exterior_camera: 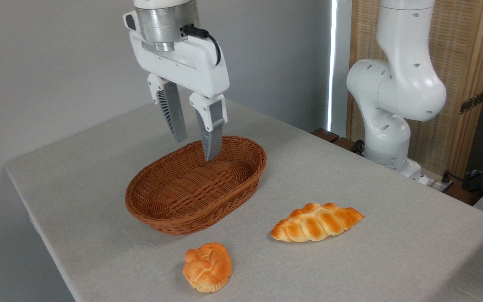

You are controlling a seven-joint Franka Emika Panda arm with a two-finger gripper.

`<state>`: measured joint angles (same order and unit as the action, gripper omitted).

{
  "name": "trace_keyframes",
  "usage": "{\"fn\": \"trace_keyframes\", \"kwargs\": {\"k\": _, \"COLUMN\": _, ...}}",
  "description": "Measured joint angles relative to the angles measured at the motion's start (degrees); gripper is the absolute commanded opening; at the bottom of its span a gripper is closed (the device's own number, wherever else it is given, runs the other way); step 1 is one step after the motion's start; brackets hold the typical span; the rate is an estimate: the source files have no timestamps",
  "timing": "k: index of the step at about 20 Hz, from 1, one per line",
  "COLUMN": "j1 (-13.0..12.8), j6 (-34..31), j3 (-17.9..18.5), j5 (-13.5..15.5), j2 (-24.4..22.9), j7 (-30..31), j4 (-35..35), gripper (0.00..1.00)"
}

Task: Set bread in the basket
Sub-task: 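Move the open gripper from above the basket toward the braided roll, then lower the gripper onto the middle of the long braided roll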

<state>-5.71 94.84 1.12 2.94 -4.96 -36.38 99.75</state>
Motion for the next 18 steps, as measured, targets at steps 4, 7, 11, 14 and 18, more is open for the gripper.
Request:
{"fn": "trace_keyframes", "kwargs": {"k": 4, "j1": 0.0, "j6": 0.0, "j3": 0.1, "j5": 0.0, "j2": -5.6, "j7": -7.3, "j4": 7.0, "gripper": 1.00}}
{"fn": "trace_keyframes", "kwargs": {"k": 7, "j1": -0.1, "j6": 0.0, "j3": 1.6, "j5": 0.0, "j2": -11.4, "j7": -14.1, "j4": 13.9, "gripper": 1.00}}
{"fn": "trace_keyframes", "kwargs": {"k": 11, "j1": -0.1, "j6": 0.9, "j3": 3.7, "j5": -1.1, "j2": -16.7, "j7": -24.3, "j4": 20.9, "gripper": 1.00}}
{"fn": "trace_keyframes", "kwargs": {"k": 14, "j1": -0.1, "j6": 1.4, "j3": 4.3, "j5": -5.4, "j2": -19.1, "j7": -31.4, "j4": 25.7, "gripper": 1.00}}
{"fn": "trace_keyframes", "kwargs": {"k": 18, "j1": -0.1, "j6": 2.5, "j3": 5.2, "j5": -6.8, "j2": -19.8, "j7": -34.3, "j4": 29.5, "gripper": 1.00}}
